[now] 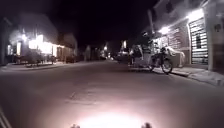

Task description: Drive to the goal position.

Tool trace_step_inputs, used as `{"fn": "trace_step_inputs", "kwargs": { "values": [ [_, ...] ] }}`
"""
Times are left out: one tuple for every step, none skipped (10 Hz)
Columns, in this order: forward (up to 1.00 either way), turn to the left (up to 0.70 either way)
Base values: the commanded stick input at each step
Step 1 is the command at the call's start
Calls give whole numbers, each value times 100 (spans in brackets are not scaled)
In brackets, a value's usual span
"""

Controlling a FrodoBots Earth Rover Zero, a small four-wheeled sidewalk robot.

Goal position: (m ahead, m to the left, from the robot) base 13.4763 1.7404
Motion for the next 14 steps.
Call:
{"fn": "trace_step_inputs", "kwargs": {
  "values": [
    [85, 0],
    [85, 0],
    [85, 0],
    [85, 0],
    [85, 0],
    [85, 0],
    [85, 0],
    [85, 0],
    [85, 0],
    [85, 0],
    [85, 0],
    [85, 0],
    [85, 0],
    [85, 0]
  ]
}}
